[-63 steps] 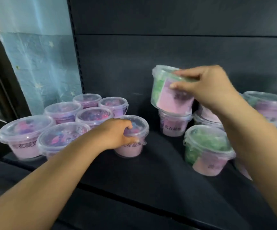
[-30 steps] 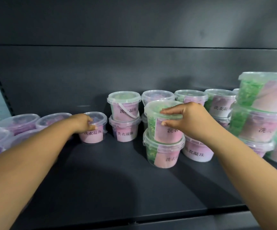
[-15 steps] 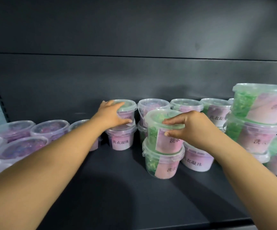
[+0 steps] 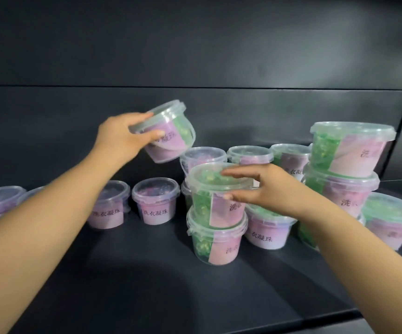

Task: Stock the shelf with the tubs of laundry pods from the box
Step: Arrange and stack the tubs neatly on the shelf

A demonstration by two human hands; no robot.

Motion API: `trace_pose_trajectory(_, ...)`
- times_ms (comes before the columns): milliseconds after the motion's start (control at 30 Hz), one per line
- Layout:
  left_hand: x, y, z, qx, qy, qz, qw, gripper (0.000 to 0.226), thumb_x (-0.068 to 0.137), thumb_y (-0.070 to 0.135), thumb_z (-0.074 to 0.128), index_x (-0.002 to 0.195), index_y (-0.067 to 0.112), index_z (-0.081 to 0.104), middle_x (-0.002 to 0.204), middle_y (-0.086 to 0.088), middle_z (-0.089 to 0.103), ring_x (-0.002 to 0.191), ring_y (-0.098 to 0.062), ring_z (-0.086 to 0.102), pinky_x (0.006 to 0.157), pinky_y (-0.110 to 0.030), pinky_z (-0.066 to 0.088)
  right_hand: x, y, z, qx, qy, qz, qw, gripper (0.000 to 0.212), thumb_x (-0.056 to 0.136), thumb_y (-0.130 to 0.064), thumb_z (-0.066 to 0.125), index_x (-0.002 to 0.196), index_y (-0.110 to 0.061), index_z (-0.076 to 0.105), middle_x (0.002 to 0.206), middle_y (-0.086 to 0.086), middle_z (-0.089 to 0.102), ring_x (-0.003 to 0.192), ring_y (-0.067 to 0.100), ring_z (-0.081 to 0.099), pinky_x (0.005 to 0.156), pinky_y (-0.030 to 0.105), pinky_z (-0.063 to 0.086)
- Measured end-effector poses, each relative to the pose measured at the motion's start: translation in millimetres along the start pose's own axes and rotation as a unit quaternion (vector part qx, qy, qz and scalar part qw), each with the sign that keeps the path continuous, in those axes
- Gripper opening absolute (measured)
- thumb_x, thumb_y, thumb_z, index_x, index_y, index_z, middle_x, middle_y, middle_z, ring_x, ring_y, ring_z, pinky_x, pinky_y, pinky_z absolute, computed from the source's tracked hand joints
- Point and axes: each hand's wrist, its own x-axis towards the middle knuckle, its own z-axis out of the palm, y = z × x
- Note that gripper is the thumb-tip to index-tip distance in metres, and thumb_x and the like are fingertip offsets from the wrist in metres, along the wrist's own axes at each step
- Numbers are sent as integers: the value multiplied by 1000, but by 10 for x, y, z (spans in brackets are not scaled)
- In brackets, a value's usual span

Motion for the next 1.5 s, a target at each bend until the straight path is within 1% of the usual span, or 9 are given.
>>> trace_pose_trajectory(100,-55,471,-10,-3,-61,78,995,52,67,29,78,116,21,64,120,6,62,108,-5,55,100,-20,38,58,-9,-137,126,83,3,989,81,61,-42,68,136,-25,41,128,-10,52,112,-1,49,98,17,38)
trace_pose_trajectory(233,-205,855,141,98,-156,153,971,54,64,39,77,115,28,64,122,9,62,113,-5,53,96,-13,33,172,25,-217,216,94,9,972,104,68,-27,76,146,-31,8,124,-22,40,111,-14,43,95,10,37)
trace_pose_trajectory(367,-259,877,237,173,-187,182,950,54,69,43,73,119,28,61,129,6,57,122,-11,48,99,-17,27,216,107,-82,198,119,31,972,94,70,-24,78,141,-33,18,131,-6,36,121,7,35,102,25,34)
trace_pose_trajectory(600,-142,645,131,-138,-188,35,972,28,82,19,62,104,35,56,113,1,57,92,-4,57,88,-29,49,228,103,-14,219,140,18,965,84,70,-25,78,136,-33,28,117,-15,38,112,6,36,95,22,35)
trace_pose_trajectory(867,26,-264,512,-73,-153,-64,983,38,87,23,60,123,13,57,128,-6,56,116,-17,52,97,-26,41,155,53,-59,205,135,47,968,88,50,-46,73,124,-56,27,125,-9,37,119,5,35,99,33,40)
trace_pose_trajectory(1067,182,-650,895,-101,-278,-66,953,77,71,35,76,138,22,41,142,-2,43,130,-19,41,111,-38,31,197,32,39,166,199,53,964,79,33,-60,72,100,-65,31,113,1,40,104,24,51,82,38,47)
trace_pose_trajectory(1167,241,-695,1091,-99,-306,-33,946,70,71,32,76,133,16,47,133,-13,52,120,-27,52,103,-44,42,212,34,47,161,204,56,964,79,35,-60,73,102,-64,31,108,-4,39,97,20,47,79,33,45)
trace_pose_trajectory(1267,238,-624,1172,-152,-303,-20,941,54,79,10,69,129,6,49,128,-8,52,112,-18,51,94,-26,45,204,44,53,167,196,74,963,82,29,-73,75,100,-72,33,113,-3,42,107,25,54,88,43,50)
trace_pose_trajectory(1500,292,-627,603,-257,-205,-126,936,43,78,19,69,119,18,58,113,-6,58,100,-17,56,75,-27,55,180,4,71,193,163,73,965,106,40,-60,76,131,-57,21,133,-5,36,121,22,49,99,48,45)
